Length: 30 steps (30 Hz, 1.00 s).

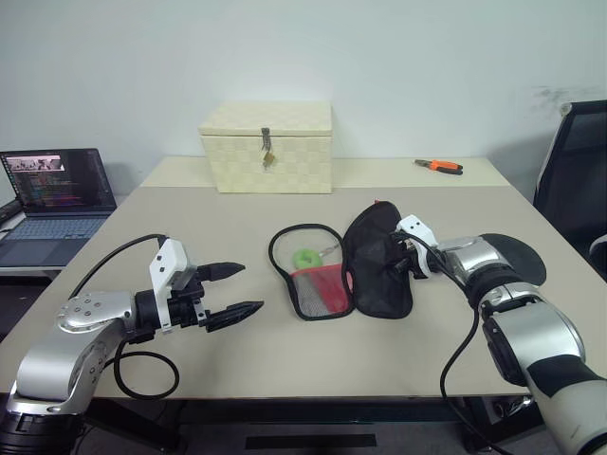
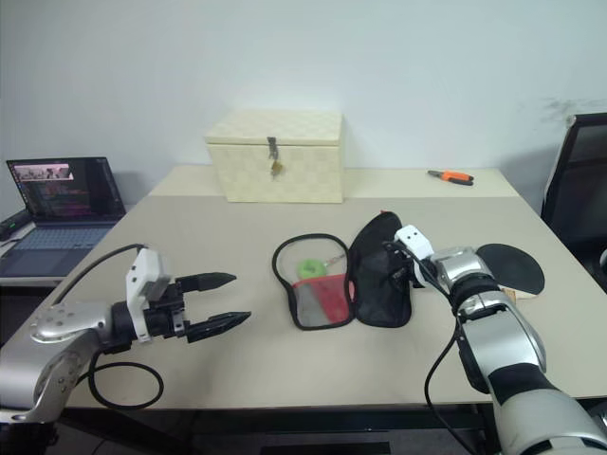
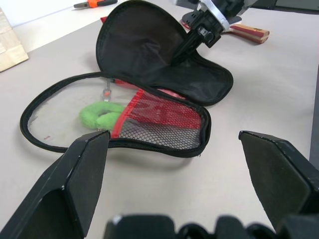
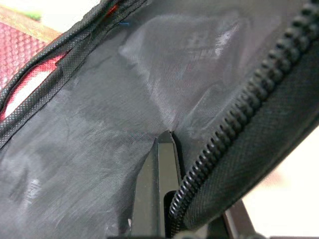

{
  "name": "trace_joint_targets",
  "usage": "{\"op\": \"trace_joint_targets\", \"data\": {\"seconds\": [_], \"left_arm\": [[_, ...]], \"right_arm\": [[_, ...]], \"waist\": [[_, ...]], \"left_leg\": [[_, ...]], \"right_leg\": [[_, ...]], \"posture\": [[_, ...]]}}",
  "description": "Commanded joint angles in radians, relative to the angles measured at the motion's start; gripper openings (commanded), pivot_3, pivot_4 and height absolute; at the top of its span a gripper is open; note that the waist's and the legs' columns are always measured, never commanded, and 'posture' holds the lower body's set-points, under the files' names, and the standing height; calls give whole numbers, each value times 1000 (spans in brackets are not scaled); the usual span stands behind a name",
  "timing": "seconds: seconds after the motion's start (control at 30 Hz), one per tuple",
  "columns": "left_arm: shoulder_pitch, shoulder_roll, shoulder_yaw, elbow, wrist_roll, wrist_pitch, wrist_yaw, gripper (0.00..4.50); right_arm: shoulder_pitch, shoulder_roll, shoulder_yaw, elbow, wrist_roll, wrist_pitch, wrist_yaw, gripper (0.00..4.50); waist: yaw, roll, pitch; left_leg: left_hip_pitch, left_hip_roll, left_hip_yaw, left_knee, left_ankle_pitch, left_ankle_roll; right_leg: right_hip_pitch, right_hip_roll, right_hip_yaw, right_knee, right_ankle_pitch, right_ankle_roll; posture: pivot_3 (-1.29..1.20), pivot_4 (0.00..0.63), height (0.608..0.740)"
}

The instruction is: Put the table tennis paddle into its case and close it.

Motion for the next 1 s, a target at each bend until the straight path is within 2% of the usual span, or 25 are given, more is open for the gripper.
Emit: {"op": "trace_joint_targets", "data": {"seconds": [0.03,0.2,0.37,0.47,0.57,0.73,0.8,0.87,1.0], "left_arm": [[-15,7,19,-25,-9,-18,-4,4500],[-44,-11,5,-20,-23,-9,-3,4500],[-55,-34,-19,-20,-16,-12,-4,4500],[-57,-44,-33,-16,-13,-17,-10,4500],[-70,-53,-44,-2,-9,-23,-18,4500],[-100,-67,-57,10,-15,-24,-25,4500],[-107,-69,-60,6,-22,-20,-30,4500],[-117,-70,-64,8,-24,-19,-36,4500],[-133,-75,-78,31,-14,-31,-46,4500]], "right_arm": [[-36,-1,-34,7,-14,-33,-46,1004],[-38,-26,-47,2,-35,-72,-83,2717],[-12,-122,0,-29,-137,-212,-156,4467],[10,-173,-24,-50,-129,-214,-154,4467],[43,-210,-100,-105,-64,-137,-158,4467],[155,-260,-249,-256,7,7,-338,4467],[236,-261,-344,-388,49,119,-448,4467],[366,-241,-434,-615,76,264,-534,4467],[570,-152,-558,-1031,102,485,-683,4467]], "waist": [[0,0,0],[0,0,0],[3,0,0],[4,0,0],[4,0,0],[6,0,0],[7,0,0],[9,0,0],[8,1,0]], "left_leg": [[0,0,0,0,0,0],[0,0,0,1,0,0],[0,-1,0,1,0,0],[0,-1,0,1,0,0],[1,-1,1,1,0,0],[2,-1,1,2,0,0],[2,-1,2,2,0,0],[2,-1,2,2,0,0],[1,-1,0,2,0,0]], "right_leg": [[0,0,0,0,0,0],[0,0,0,2,0,0],[-1,0,0,3,0,0],[0,-1,0,3,0,0],[0,0,0,4,0,0],[0,0,1,7,-1,-1],[0,0,1,7,-1,-1],[0,0,2,7,-1,0],[-1,0,3,8,-1,-1]], "posture": [[0,150,740],[0,150,740],[0,150,740],[0,150,740],[0,150,740],[0,150,740],[0,150,740],[0,150,740],[0,150,740]]}}
